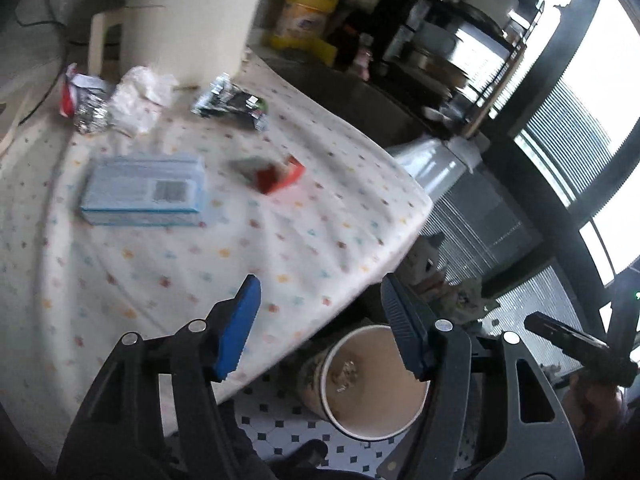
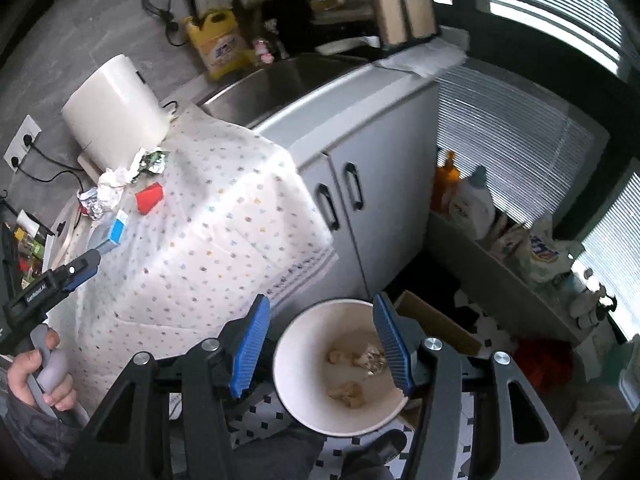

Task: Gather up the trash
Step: 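Grasp the foil ball with the left tool while the right tool grasps the red box, then lift the foil ball with the left tool toward the bin, then open the left tool over the white bin while the right tool releases the red box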

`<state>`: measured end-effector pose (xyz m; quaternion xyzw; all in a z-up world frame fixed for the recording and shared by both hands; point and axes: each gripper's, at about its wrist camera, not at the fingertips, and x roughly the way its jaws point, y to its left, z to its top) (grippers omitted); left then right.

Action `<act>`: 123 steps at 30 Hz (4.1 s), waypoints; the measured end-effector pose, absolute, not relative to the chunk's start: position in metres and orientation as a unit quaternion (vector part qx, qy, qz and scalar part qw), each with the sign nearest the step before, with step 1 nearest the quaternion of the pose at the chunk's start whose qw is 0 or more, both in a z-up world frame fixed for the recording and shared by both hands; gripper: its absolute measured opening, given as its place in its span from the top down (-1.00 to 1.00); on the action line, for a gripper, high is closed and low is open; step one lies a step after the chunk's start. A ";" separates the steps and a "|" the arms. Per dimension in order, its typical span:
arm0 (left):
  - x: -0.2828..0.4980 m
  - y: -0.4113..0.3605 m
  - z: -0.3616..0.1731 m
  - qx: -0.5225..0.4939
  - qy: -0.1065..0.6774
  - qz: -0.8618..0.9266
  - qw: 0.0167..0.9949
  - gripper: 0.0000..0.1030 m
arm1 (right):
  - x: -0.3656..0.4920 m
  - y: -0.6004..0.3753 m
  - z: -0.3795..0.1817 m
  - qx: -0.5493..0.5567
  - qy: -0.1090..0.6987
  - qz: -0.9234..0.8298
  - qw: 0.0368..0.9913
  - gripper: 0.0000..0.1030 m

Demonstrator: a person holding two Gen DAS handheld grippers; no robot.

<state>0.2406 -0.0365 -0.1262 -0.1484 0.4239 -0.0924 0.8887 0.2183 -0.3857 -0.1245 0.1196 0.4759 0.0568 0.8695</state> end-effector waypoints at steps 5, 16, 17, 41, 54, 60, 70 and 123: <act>0.245 0.003 -0.118 -0.163 0.407 -0.072 0.896 -0.21 | 0.241 -0.344 -0.114 0.104 0.469 0.080 0.873 -0.04; 0.258 0.100 -0.116 -0.194 0.383 -0.029 0.903 -0.21 | 0.295 -0.245 -0.101 0.070 0.466 0.119 0.874 -0.04; 0.260 0.110 -0.116 -0.195 0.381 -0.025 0.904 -0.20 | 0.300 -0.238 -0.101 0.068 0.466 0.122 0.874 -0.04; 0.377 0.211 -0.140 -0.192 0.407 -0.024 0.893 -0.06 | 0.408 -0.103 -0.152 0.060 0.510 0.114 0.850 0.28; 0.391 0.208 -0.155 -0.183 0.420 -0.016 0.889 0.12 | 0.415 -0.101 -0.150 0.060 0.513 0.110 0.849 0.79; 0.364 0.204 -0.142 -0.192 0.406 -0.005 0.894 0.12 | 0.403 -0.114 -0.134 0.066 0.497 0.118 0.857 0.79; 0.329 0.176 -0.117 -0.193 0.380 -0.007 0.905 0.12 | 0.369 -0.158 -0.108 0.079 0.475 0.115 0.869 0.78; 0.223 -0.148 -0.198 -0.197 0.433 -0.197 0.857 0.12 | 0.199 -0.399 -0.175 0.036 0.570 0.026 0.820 -0.20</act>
